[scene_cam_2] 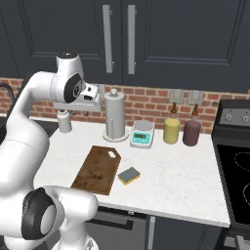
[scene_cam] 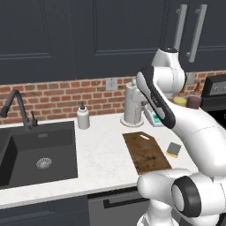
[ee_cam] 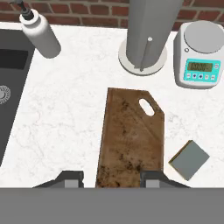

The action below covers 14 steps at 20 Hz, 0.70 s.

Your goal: Pick up the sponge from the counter and clean the cutting board by briefly scrubbing or pressing down on the cutting board. Once finished, release the sponge.

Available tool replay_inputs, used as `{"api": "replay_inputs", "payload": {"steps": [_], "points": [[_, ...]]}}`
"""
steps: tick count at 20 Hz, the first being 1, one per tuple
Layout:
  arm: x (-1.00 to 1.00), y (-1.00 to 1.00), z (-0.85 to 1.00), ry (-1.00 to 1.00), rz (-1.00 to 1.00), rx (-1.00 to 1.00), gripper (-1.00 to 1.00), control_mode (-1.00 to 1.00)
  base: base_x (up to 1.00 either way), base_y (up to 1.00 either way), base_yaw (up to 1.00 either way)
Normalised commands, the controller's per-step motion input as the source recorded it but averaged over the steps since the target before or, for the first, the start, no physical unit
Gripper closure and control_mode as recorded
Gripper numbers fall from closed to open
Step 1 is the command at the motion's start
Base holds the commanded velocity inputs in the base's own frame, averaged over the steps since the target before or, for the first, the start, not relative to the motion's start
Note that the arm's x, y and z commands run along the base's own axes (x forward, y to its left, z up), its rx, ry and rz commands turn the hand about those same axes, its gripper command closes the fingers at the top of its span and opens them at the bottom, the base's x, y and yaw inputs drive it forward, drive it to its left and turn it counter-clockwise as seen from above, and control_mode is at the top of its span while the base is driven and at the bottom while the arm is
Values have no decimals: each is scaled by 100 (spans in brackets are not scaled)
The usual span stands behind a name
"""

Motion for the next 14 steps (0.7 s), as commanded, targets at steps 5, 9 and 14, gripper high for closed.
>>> {"api": "replay_inputs", "payload": {"steps": [5, 9, 14], "points": [[1, 1, -8, -2, -2, 0, -100, -100, 0, 0, 0], [0, 0, -36, 4, -12, -1, -100, -100, 0, 0, 0], [0, -7, -54, 22, -15, -2, -100, -100, 0, 0, 0]]}}
